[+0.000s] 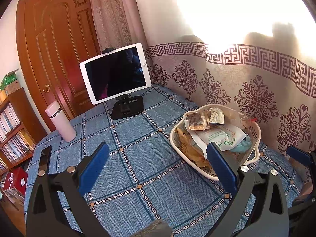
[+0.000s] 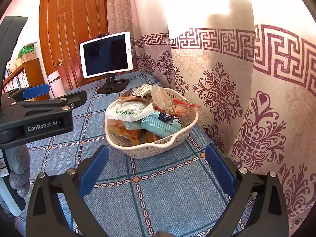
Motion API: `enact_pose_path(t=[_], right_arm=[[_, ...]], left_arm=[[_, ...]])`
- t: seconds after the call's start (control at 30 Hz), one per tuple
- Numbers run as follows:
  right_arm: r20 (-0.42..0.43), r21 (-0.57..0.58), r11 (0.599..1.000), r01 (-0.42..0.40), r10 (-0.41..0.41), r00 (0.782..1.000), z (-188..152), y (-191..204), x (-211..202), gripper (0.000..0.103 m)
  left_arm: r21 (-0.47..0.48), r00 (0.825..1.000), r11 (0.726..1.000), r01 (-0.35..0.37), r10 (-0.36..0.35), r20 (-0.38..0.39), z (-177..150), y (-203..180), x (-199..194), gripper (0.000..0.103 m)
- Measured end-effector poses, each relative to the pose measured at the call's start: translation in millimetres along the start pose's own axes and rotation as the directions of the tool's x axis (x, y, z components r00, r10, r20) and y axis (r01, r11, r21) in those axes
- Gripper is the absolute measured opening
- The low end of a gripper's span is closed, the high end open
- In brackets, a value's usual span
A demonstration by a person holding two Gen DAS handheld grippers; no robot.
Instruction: Organize snacks
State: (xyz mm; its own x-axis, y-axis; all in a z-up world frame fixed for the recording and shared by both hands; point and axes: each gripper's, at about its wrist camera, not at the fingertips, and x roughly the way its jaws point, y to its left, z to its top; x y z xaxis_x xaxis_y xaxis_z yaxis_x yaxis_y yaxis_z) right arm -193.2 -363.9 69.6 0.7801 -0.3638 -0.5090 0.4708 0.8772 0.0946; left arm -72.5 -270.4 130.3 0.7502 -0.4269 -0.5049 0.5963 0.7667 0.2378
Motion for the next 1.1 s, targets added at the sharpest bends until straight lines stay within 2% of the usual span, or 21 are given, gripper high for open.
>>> enact_pose_path(t=[0.53, 1.1], right_arm=[[0.0, -0.039, 0.999, 0.025, -0.025, 1.0, 7.9, 8.1, 3.3, 0.097], [-0.011, -0.027, 0.999, 0.029, -0.029, 1.0, 6.4, 0.4, 8.9, 0.098]], left_arm=[[0.005, 1.0, 1.0, -0.007, 0.007, 0.002, -4.1, 7.5, -3.2, 0.1], [0.042, 1.0, 0.999, -0.011, 0.011, -0.002, -1.3, -5.0, 4.7, 0.1]])
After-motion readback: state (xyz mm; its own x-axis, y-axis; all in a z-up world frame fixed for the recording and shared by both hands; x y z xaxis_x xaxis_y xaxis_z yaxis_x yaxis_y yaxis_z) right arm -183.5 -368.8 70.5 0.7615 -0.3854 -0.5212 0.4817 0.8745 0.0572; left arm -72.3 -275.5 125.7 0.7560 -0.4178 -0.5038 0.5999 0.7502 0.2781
